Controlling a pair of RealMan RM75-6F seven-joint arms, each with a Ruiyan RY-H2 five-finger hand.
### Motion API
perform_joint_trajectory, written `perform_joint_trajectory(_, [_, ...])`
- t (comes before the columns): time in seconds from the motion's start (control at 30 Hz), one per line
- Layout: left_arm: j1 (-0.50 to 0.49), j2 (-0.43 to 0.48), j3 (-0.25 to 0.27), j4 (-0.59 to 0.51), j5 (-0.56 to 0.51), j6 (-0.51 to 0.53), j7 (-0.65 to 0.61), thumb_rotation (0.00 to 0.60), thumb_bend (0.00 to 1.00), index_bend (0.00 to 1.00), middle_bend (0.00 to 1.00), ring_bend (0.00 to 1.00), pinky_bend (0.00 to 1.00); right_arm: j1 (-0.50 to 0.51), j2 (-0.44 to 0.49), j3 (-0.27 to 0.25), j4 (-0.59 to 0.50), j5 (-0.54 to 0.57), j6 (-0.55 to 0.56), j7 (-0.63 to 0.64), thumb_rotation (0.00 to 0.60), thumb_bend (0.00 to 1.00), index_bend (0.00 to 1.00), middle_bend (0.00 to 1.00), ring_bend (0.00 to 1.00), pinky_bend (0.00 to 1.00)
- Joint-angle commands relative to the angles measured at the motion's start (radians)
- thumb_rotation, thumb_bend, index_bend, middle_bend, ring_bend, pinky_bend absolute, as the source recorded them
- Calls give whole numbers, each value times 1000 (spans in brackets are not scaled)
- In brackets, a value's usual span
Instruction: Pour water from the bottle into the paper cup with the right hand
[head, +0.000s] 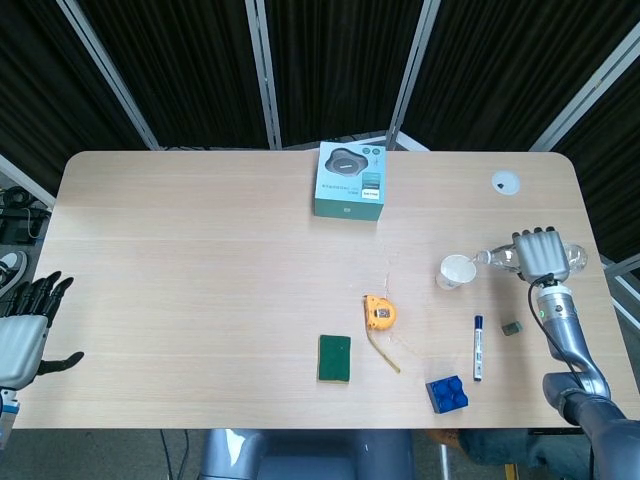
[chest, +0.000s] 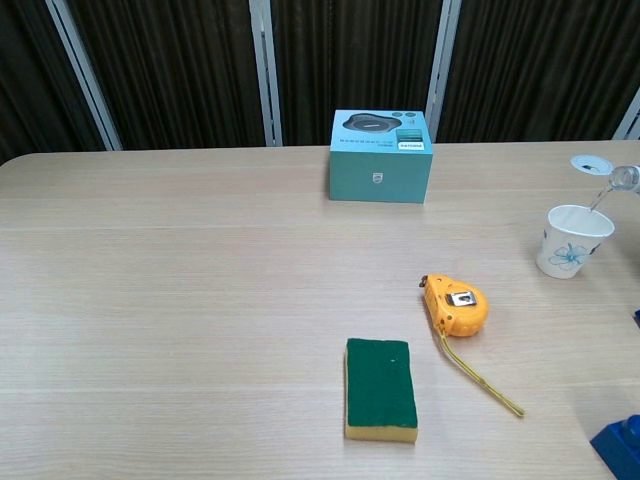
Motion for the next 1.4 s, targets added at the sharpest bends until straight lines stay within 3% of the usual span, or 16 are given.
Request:
perform_joint_trajectory(0.03, [0,0,1,-1,0,0,1,600,0,0,0,0,0,-1,8,15,-25,14,-2,24,600,454,554,607,467,455])
perform_joint_trajectory(0.23, [0,1,1,-5,-1,-1,2,600,0,0,0,0,0,-3,30,33,-72,21,26,76,600,454,555,607,467,456])
perform_joint_trajectory(0.47, [0,6,2,-8,1,-2,-4,600,0,0,0,0,0,-22,124,99,-238,47,126,188,600,454,554,607,467,457])
perform_joint_trajectory(0.73, [3,17,7,-15,17,0,-20,600,0,0,0,0,0,-51,286,194,-566,114,137,361,600,456,554,607,467,457])
perform_joint_trajectory(1.03, [8,30,12,-19,39,9,-46,600,0,0,0,0,0,-49,365,225,-816,94,93,592,600,458,554,606,467,458])
perform_joint_trajectory(1.17, [6,31,12,-17,36,2,-51,600,0,0,0,0,0,-24,361,222,-869,81,50,662,600,459,556,607,467,458])
perform_joint_trajectory(1.4, [1,27,7,-8,20,-9,-47,600,0,0,0,0,0,46,281,209,-844,98,-30,674,600,460,557,607,467,458])
